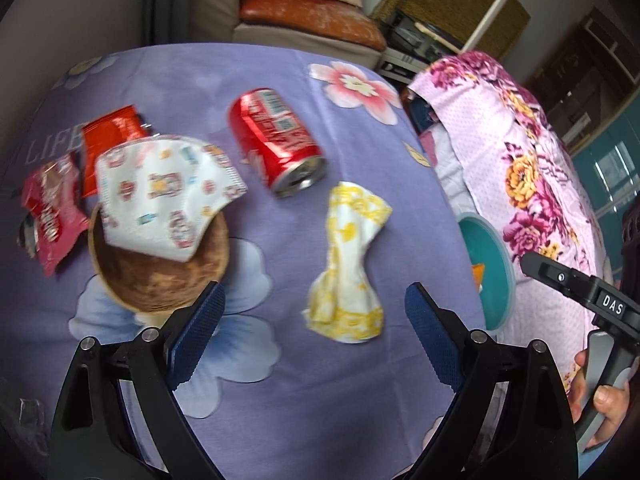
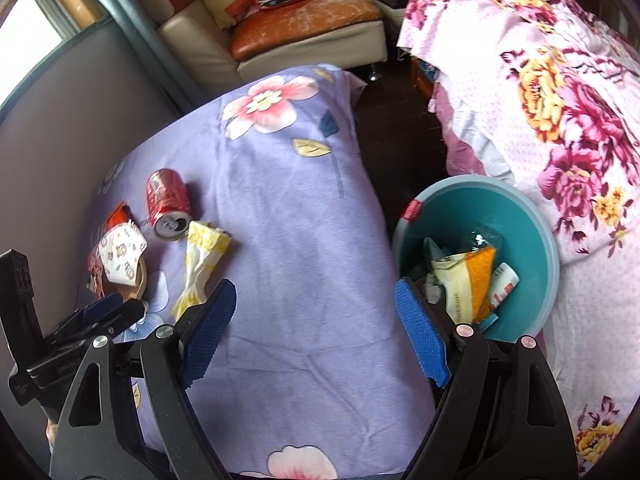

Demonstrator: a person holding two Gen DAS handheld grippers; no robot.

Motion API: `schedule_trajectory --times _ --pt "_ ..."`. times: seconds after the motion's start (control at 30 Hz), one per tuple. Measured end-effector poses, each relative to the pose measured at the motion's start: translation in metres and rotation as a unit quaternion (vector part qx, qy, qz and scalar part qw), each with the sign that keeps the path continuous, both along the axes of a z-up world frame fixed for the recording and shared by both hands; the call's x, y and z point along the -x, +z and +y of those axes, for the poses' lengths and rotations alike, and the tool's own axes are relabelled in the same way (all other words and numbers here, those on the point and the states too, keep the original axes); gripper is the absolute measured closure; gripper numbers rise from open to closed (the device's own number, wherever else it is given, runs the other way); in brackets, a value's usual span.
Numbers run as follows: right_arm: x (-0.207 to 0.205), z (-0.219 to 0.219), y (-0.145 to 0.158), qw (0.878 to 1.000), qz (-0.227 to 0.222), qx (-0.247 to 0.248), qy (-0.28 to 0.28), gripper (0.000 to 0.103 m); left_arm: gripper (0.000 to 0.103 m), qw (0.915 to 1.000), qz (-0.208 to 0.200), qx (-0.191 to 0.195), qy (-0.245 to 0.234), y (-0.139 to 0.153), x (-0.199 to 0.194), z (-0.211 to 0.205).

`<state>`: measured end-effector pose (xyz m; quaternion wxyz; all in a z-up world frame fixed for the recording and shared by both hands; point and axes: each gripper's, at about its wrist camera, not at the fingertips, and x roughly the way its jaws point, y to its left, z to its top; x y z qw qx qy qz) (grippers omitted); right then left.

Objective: Collect trash
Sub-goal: 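Move both grippers back over the trash pile, then grasp the red Coca-Cola can with the left gripper while the right gripper grasps the yellow-patterned tissue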

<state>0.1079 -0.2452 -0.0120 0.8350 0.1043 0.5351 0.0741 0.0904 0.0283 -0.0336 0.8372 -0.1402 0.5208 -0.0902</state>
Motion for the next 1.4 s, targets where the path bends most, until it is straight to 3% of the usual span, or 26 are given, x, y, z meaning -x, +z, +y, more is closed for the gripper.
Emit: schedule_trajectory --times 0.5,0.87,0.97,1.1,1.13,1.23,1.4 --pt "-0.015 0.092 -0.032 0.995 0.040 0.022 0.085 0.025 0.011 0.9957 -0.009 0.022 0.090 -0.002 -0.006 0.096" --pt "-0.027 0.152 -0.063 0.986 0.039 0.068 0.146 0.026 0.011 0.9932 0.000 0.030 0.113 -0.013 -0.013 0.120" --pt "-0.029 0.159 -0.068 0.984 0.035 0.081 0.152 0.039 0.011 0.9930 0.002 0.031 0.114 -0.015 -0.017 0.121" --pt "-0.032 0.161 -0.075 0.984 0.042 0.084 0.154 0.044 0.011 0.9932 -0.001 0.033 0.112 -0.013 -0.023 0.119" --pt "-0.032 0.161 -0.076 0.983 0.041 0.087 0.155 0.050 0.011 0.9933 -0.002 0.033 0.110 -0.012 -0.025 0.117" --pt "-0.032 0.159 -0.079 0.982 0.043 0.083 0.166 0.088 0.011 0.9940 -0.006 0.033 0.104 -0.008 -0.030 0.111" --pt "-0.034 0.144 -0.070 0.984 0.024 0.077 0.156 0.094 0.011 0.9966 -0.018 0.027 0.075 0.002 -0.046 0.086"
